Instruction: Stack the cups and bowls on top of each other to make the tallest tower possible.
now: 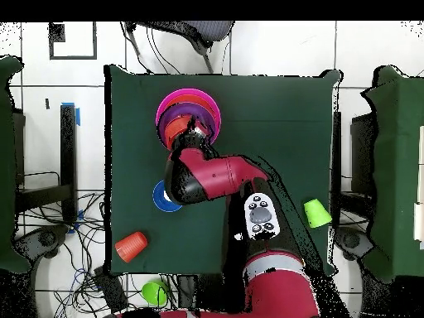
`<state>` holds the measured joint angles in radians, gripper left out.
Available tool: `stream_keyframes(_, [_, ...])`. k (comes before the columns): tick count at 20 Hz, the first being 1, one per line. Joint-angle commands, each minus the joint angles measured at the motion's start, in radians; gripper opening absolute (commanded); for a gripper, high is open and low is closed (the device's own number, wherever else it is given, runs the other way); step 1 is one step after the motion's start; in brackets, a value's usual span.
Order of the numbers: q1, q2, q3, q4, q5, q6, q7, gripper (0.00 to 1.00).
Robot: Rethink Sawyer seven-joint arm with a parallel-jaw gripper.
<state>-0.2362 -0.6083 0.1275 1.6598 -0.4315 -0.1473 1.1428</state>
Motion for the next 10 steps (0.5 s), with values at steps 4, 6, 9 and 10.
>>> stream_keyframes(4, [-0.004, 0.081, 0.057, 0.050, -0.067, 0.095, 0.109, 0.00])
stream_keyframes(6, [-0.004, 0.083, 0.057, 0.051, -0.069, 0.099, 0.106, 0.00])
stream_keyframes(9, [0.009, 0.084, 0.042, 0.048, -0.060, 0.117, 0.103, 0.00])
stream_keyframes(10, [0.010, 0.084, 0.041, 0.048, -0.058, 0.126, 0.102, 0.00])
